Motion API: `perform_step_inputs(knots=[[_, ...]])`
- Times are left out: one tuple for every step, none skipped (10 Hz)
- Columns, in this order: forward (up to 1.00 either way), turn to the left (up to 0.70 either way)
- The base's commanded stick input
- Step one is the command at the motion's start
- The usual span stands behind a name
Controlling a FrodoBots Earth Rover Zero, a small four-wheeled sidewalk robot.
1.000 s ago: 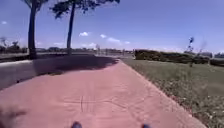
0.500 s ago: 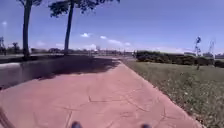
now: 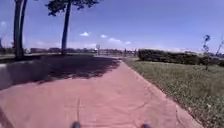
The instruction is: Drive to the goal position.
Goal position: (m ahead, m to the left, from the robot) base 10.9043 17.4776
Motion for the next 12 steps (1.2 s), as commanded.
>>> perform_step_inputs(knots=[[1.0,0.0],[1.0,0.0],[1.0,0.0],[1.0,0.0],[1.0,0.0],[1.0,0.0],[1.0,0.0],[1.0,0.0],[1.0,0.0],[1.0,0.0],[1.0,0.0],[1.0,0.0]])
